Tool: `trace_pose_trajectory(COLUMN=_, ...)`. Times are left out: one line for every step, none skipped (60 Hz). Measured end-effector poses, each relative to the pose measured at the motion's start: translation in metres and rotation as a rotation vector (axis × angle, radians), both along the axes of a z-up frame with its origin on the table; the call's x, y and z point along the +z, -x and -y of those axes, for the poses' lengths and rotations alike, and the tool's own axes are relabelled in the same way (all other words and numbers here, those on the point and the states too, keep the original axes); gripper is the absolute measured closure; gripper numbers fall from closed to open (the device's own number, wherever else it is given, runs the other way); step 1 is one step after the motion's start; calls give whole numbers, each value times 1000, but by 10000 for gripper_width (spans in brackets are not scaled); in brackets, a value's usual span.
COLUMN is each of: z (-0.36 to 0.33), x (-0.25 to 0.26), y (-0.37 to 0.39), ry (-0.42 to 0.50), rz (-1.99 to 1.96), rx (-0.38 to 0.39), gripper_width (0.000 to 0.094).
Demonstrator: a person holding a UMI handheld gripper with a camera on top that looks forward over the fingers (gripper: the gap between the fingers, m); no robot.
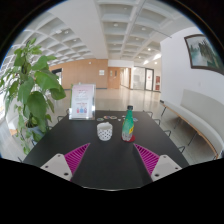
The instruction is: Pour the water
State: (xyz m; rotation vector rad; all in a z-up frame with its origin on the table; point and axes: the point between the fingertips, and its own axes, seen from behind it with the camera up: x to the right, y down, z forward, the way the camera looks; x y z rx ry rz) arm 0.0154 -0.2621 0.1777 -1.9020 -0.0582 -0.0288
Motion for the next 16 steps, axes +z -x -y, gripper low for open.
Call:
trace_pose_trajectory(z=4, x=2, y=1, ry=-1, rz=-2, rx=1, gripper_width=77)
trace_pose_trajectory(z=8, x=3, y=3, ry=-1, rz=-7, rx=3, gripper_width=80)
trace_pose_trajectory(z=12, x=3, y=5, ry=0, rz=-13, rx=6, gripper_width=77)
trace_pose_trajectory(z=15, x=4, y=7, ry=1, rz=-18, rx=9, gripper_width=77)
trace_pose_trajectory(z=19, x=4, y=8, ry=0, rz=-22, rx=11, gripper_width=77)
trace_pose_trajectory(z=22, x=5, y=9, ry=-2, rz=-21, rx=12, gripper_width=77)
trace_pose_trajectory(z=24, x=6, y=9, ry=-4, rz=-19, rx=10, gripper_width=74)
trace_pose_trajectory(z=22, x=5, y=6, ry=-7, rz=-16, rx=9, gripper_width=73)
trace_pose_trajectory(z=25, x=7, y=5, ry=-11, rz=-11, rx=5, gripper_width=74)
trace_pose_trajectory(z=27, x=8, y=4, ry=-14, rz=-7, rx=0, gripper_width=76)
trace_pose_trajectory(z=29, x=10, y=3, ry=-16, rz=-4, rx=-3, gripper_width=75)
trace_pose_trajectory(z=30, x=11, y=2, ry=-21, rz=-4, rx=-6, gripper_width=74)
trace_pose_trajectory(z=32, x=12, y=2, ry=-25, rz=-3, rx=-8, gripper_width=77)
trace_pose_trajectory(z=32, x=11, y=-1, ry=-28, rz=-1, rx=-10, gripper_width=79)
trace_pose_trajectory(z=33, x=11, y=-2, ry=-28, rz=-1, rx=-13, gripper_width=74)
trace_pose_trajectory(z=34, x=11, y=-3, ry=-28, rz=0, rx=-16, gripper_width=74)
